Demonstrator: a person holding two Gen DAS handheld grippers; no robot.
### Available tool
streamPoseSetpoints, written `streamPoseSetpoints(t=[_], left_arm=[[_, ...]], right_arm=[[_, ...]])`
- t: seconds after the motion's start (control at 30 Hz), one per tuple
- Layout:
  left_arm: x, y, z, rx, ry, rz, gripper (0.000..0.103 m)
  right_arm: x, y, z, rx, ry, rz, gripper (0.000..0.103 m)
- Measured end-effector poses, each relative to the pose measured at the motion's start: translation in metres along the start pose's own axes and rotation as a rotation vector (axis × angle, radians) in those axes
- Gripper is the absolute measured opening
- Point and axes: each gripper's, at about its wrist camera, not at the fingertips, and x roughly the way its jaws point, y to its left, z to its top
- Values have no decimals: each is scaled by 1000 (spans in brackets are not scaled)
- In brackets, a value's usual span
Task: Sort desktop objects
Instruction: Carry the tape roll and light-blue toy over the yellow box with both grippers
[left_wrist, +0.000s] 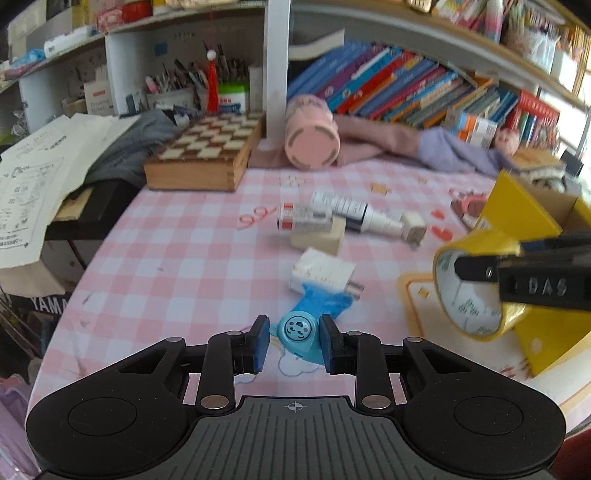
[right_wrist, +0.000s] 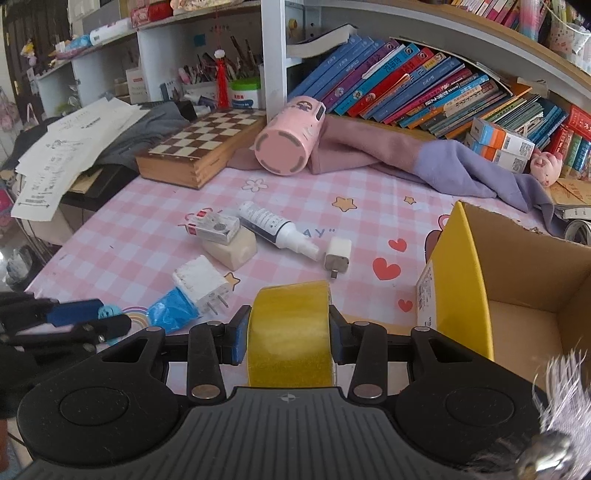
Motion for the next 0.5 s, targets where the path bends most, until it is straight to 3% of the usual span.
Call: streamPoseSetpoints(t=[0.27,0.5], left_arm=[[-37,-5,3,9,-89,-42,27],[-66,-6,-13,14,-113,-62,27]], right_arm=[[-25,7,-8,8,-39,5,39],[-52,17,-22,9,-38,25,39]])
